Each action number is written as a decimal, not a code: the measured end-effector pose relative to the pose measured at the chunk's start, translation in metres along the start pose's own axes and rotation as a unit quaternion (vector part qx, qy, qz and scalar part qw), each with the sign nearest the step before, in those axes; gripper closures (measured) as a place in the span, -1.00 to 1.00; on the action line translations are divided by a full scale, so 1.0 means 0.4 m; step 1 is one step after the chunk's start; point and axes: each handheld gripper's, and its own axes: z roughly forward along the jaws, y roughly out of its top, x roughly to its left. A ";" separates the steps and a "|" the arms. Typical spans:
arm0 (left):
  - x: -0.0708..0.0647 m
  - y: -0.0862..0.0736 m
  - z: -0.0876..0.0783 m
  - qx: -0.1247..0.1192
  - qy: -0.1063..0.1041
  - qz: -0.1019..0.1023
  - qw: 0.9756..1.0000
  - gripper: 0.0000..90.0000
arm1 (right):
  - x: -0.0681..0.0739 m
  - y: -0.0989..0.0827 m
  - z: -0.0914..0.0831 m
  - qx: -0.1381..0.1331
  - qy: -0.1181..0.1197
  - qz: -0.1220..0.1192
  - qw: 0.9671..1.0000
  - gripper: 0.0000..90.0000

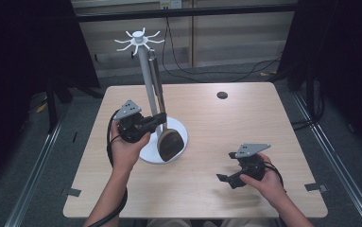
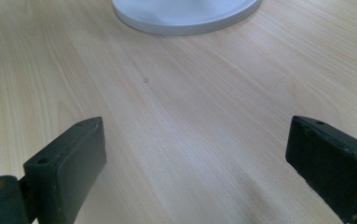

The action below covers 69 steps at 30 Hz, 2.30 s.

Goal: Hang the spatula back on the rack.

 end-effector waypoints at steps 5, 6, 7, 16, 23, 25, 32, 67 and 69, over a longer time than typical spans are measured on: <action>0.008 -0.002 0.000 -0.007 0.005 -0.008 1.000 0.89 | 0.000 0.001 0.002 -0.001 0.000 0.000 1.000 -0.90; 0.009 -0.001 0.000 -0.006 0.004 -0.007 1.000 0.89 | 0.000 0.001 0.002 0.000 0.000 0.000 1.000 -0.90; 0.009 -0.001 0.001 -0.008 0.002 -0.010 1.000 0.89 | 0.000 0.001 0.003 0.000 0.002 -0.001 1.000 -0.90; 0.015 0.005 -0.001 -0.014 0.007 -0.013 1.000 0.77 | 0.002 -0.002 -0.001 0.000 0.000 0.001 1.000 -0.90; 0.018 -0.004 -0.011 -0.012 -0.001 -0.014 1.000 0.68 | 0.001 -0.002 -0.001 -0.002 -0.001 0.001 1.000 -0.90; 0.019 -0.013 -0.011 -0.010 0.000 -0.014 1.000 0.61 | 0.003 -0.002 0.001 -0.001 0.001 -0.001 1.000 -0.90; 0.010 -0.045 -0.019 0.002 -0.001 -0.009 1.000 0.30 | 0.004 -0.003 0.002 0.002 0.001 -0.001 1.000 -0.90; 0.043 -0.243 -0.037 0.073 0.048 -0.013 0.996 -0.79 | 0.005 -0.009 0.001 0.007 0.001 -0.002 1.000 -0.90; 0.047 -0.251 -0.037 0.078 0.050 -0.014 0.996 -0.79 | 0.005 -0.009 0.002 0.007 0.001 -0.004 1.000 -0.90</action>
